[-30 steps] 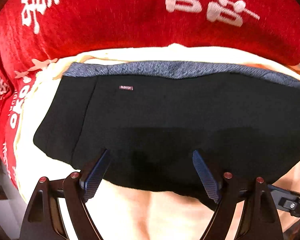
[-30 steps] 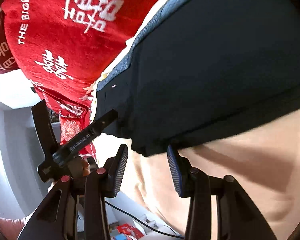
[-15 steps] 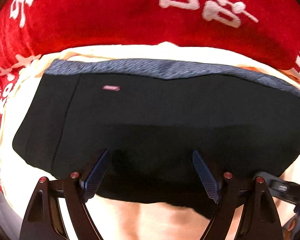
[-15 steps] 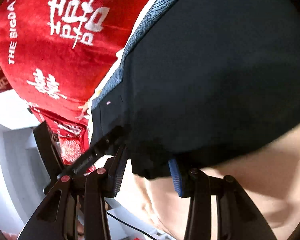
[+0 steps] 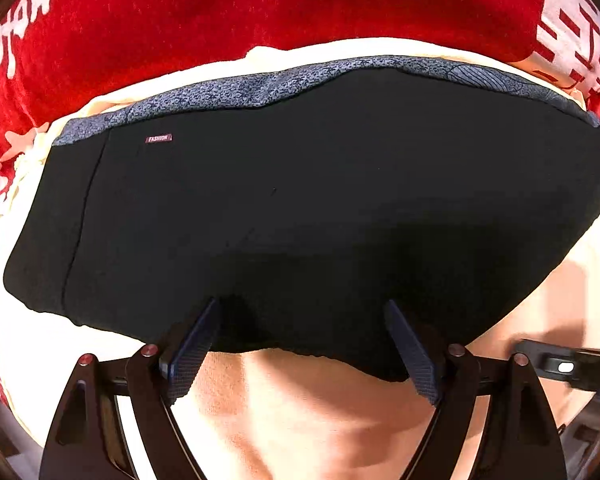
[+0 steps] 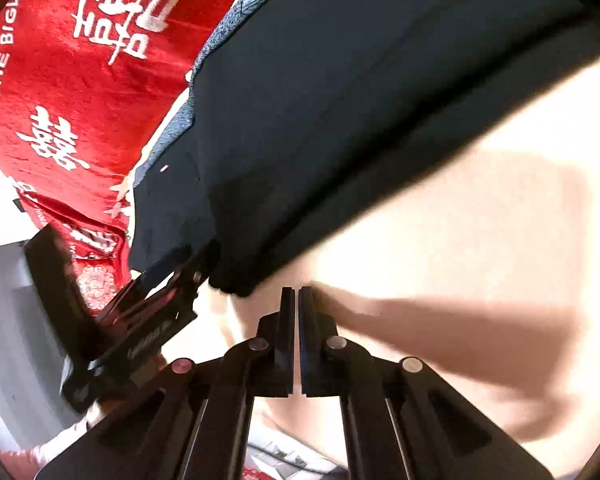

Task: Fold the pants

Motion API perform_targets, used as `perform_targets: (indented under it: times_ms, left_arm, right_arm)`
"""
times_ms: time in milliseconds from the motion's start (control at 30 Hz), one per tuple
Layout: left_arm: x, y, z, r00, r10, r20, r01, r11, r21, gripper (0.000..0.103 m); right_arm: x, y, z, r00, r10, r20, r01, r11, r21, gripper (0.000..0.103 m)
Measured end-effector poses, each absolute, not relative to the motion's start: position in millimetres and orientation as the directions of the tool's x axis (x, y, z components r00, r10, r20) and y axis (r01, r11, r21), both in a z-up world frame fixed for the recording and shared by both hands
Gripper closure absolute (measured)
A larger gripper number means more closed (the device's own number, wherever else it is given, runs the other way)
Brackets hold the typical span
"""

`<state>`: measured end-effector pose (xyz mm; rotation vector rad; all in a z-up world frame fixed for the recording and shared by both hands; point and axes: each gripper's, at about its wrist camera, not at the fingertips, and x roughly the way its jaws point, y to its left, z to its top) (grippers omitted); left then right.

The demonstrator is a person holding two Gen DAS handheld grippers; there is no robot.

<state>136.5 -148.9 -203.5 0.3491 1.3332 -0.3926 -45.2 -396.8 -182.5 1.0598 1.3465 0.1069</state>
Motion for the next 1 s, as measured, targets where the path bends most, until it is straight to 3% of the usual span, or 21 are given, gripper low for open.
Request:
perform_targets:
  times_ms: [200,233,267,333,367,733,767,800,833,1000]
  left_arm:
    - [136.1,-151.5,-199.6,0.198,-0.058,-0.978,0.478,0.877,0.044,0.017]
    - [136.0,-151.5,-199.3,0.194,-0.06,-0.979,0.474,0.879,0.04,0.017]
    - [137.1,-151.2,-199.1,0.192,-0.063,-0.979,0.473,0.88,0.036,0.017]
    - [136.2,-153.4,-204.2,0.194,-0.067,-0.979,0.474,0.88,0.034,0.017]
    - [136.0,-153.4,-204.3,0.195,-0.068,-0.978,0.476,0.879,0.033,0.017]
    - [139.6,-144.1,-206.7,0.187,-0.086,-0.979,0.475,0.88,0.014,0.017]
    - [139.8,-143.6,-206.5,0.185,-0.086,-0.979,0.474,0.881,0.012,0.017]
    - [139.7,-144.6,-205.6,0.183,-0.086,-0.979,0.472,0.882,0.01,0.017]
    - [139.6,-144.4,-204.8,0.181,-0.087,-0.98,0.47,0.882,0.008,0.017]
    - [134.0,-144.6,-204.5,0.189,-0.084,-0.978,0.487,0.873,0.019,0.017]
  right_arm:
    - [-31.9,-422.4,-138.8,0.308,0.493,-0.814,0.426,0.693,0.581,0.098]
    - [-25.9,-426.1,-132.4,0.304,0.46,-0.834,0.418,0.722,0.551,0.094]
    - [-18.8,-431.3,-127.4,0.301,0.433,-0.85,0.412,0.745,0.525,0.089]
    - [-18.4,-438.3,-129.8,0.299,0.447,-0.843,0.428,0.727,0.537,0.052]
    - [-21.6,-442.5,-133.1,0.297,0.451,-0.842,0.447,0.713,0.54,0.05]
    - [-16.9,-459.3,-165.3,0.404,0.467,-0.786,0.568,0.545,0.616,0.055]
    - [-16.9,-460.0,-168.1,0.406,0.47,-0.783,0.58,0.53,0.619,0.06]
    - [-19.0,-462.9,-170.4,0.406,0.468,-0.785,0.594,0.518,0.615,0.081]
    - [-19.6,-465.1,-170.5,0.393,0.453,-0.8,0.618,0.514,0.595,0.093]
    - [-37.7,-455.6,-165.9,0.381,0.394,-0.836,0.635,0.546,0.547,0.096]
